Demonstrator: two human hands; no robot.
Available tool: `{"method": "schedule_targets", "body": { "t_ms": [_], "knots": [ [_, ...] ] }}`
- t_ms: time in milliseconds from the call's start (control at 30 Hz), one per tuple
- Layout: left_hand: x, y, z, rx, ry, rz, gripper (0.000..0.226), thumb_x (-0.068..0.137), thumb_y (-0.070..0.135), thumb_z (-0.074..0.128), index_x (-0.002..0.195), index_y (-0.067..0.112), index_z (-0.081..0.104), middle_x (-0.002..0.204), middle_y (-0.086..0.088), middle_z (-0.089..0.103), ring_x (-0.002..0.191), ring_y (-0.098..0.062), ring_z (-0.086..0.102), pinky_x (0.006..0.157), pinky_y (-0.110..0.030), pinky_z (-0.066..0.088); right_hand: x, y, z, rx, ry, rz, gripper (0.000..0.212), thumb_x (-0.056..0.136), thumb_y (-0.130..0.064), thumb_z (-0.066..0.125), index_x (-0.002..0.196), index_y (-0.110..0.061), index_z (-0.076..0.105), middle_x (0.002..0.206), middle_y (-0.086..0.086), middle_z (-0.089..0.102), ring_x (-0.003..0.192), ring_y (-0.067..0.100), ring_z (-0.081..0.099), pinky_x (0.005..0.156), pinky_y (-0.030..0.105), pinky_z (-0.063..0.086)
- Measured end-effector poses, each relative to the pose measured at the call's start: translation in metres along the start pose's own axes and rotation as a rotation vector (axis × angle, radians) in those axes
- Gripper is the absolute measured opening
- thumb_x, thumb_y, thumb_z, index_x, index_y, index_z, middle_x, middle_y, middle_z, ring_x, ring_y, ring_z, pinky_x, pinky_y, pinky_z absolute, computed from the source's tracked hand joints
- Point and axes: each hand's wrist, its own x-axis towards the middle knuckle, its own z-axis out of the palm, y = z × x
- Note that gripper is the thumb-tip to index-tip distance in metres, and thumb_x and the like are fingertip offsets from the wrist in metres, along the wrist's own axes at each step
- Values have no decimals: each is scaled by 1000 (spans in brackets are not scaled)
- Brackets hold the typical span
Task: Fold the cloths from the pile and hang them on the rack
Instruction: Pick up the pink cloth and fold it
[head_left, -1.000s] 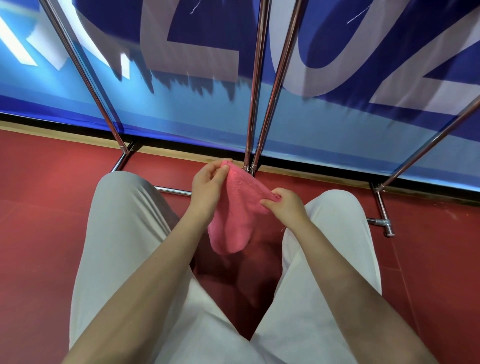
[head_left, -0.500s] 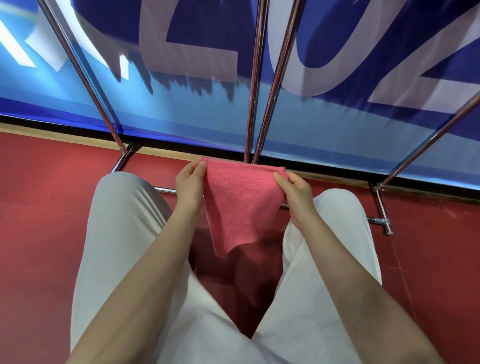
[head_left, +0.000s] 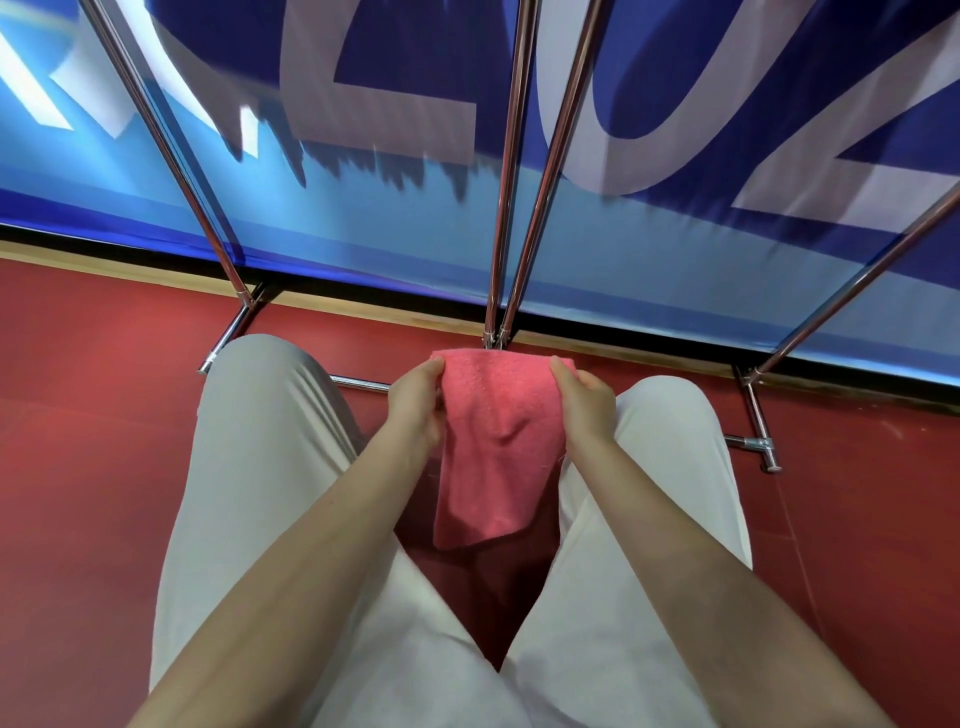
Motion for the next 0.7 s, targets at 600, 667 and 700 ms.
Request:
{"method": "schedule_targets", "body": {
  "t_ms": [600,667,700],
  "knots": [
    [-7,-35,22,115,-57,205,22,95,9,54,111,4,68,99,-11,72,85,-18,67,78,-28,55,-15,-9,37,148,-125,61,25,81,-40,67,68,-19,67,69,2,64,70,18,58,72,37,49],
    [-9,-38,24,123,-57,265,20,95,9,54,108,7,69,99,-10,72,85,-18,68,79,-29,55,-18,-11,39,143,-145,42,30,77,-45,67,68,-17,64,65,6,60,65,20,56,66,36,46],
    [-10,-39,24,116,-51,287,19,94,9,55,106,8,69,98,-10,72,86,-18,68,81,-31,55,-19,-12,40,155,-157,47,30,76,-46,68,68,-18,63,64,6,57,63,21,54,64,37,44]
  ]
}}
